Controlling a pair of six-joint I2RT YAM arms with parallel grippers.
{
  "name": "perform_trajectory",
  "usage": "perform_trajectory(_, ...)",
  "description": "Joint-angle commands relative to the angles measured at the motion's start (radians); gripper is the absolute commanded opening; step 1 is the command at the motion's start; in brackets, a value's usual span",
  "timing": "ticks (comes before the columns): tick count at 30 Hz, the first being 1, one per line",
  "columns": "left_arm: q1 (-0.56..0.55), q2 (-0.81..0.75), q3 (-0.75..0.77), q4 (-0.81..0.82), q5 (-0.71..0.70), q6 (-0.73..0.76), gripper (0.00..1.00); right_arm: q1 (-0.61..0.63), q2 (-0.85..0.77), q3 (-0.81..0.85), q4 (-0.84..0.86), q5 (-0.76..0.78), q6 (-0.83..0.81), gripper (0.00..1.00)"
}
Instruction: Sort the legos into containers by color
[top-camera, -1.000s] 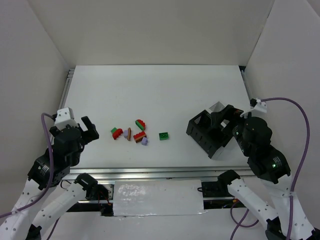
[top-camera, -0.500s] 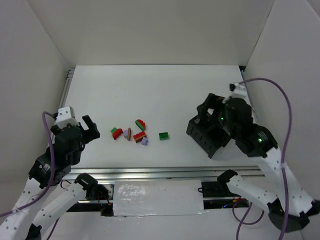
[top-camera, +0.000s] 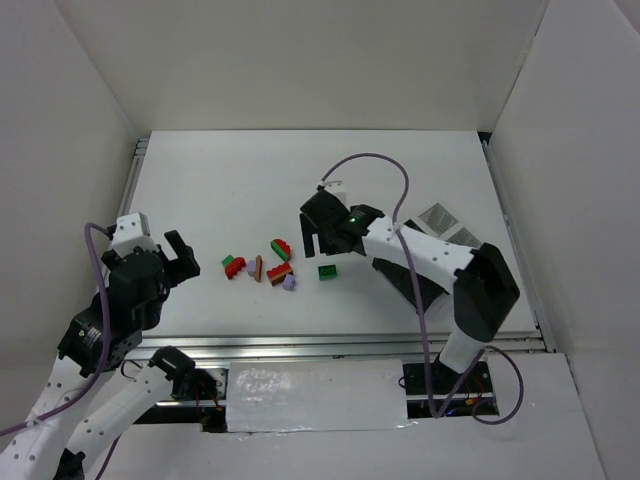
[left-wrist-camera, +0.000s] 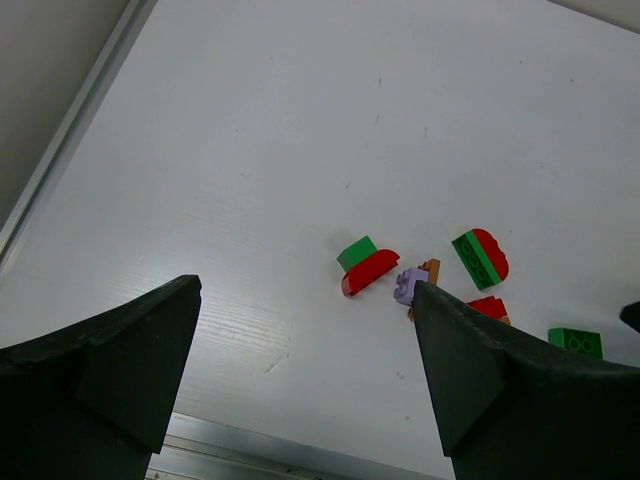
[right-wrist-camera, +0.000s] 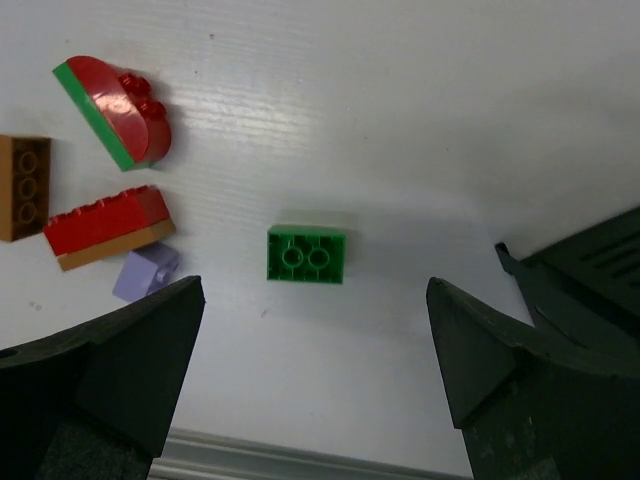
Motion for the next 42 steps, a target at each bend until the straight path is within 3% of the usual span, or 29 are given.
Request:
perform_trajectory(1, 0.01, 0.013, -0.004, 0.052, 0.014, 0.024, 1.0, 0.006, 0.119, 0.083, 0.052, 0.015, 0.0, 1.0)
perform_trajectory(5, 0.01, 0.01, -0.007, 0.055, 0.022, 0.028, 1.0, 0.006, 0.216, 0.068, 0.063, -0.01, 0.017, 0.99)
perform_trajectory(10, 0.013, 0.007, -0.012, 0.067, 0.034, 0.037, 1.0, 0.004, 0.203, -0.029, 0.143, -0.057, 0.043, 0.95)
perform_trajectory(19, 0.018, 0.018, -0.013, 0.075, 0.06, 0.05, 0.99, 0.006, 0.245, -0.107, 0.216, -0.119, 0.046, 0.82)
perform_trajectory(22, 0.018, 0.016, -0.015, 0.08, 0.068, 0.054, 0.99, 0.004, 0.238, -0.115, 0.241, -0.133, 0.037, 0.58)
perform_trajectory(23, 0.016, 0.016, -0.016, 0.081, 0.069, 0.057, 0.99, 0.006, 0.232, -0.118, 0.244, -0.136, 0.034, 0.42)
perform_trajectory(24, 0.018, 0.016, -0.016, 0.084, 0.074, 0.057, 0.99, 0.006, 0.227, -0.117, 0.242, -0.136, 0.031, 0.34)
perform_trajectory(27, 0.016, 0.022, -0.016, 0.084, 0.079, 0.06, 0.99, 0.006, 0.181, -0.123, 0.236, -0.121, 0.028, 0.3)
perform_trajectory(28, 0.016, 0.025, -0.016, 0.086, 0.08, 0.06, 0.99, 0.006, 0.143, -0.124, 0.23, -0.116, 0.028, 0.23)
perform_trajectory(37, 0.018, 0.019, -0.016, 0.087, 0.083, 0.062, 1.0, -0.023, -0.222, -0.088, 0.062, 0.053, -0.003, 0.23)
perform_trajectory(42, 0.019, 0.021, -0.015, 0.089, 0.088, 0.063, 1.0, -0.158, -0.319, -0.115, -0.029, 0.097, -0.009, 0.25)
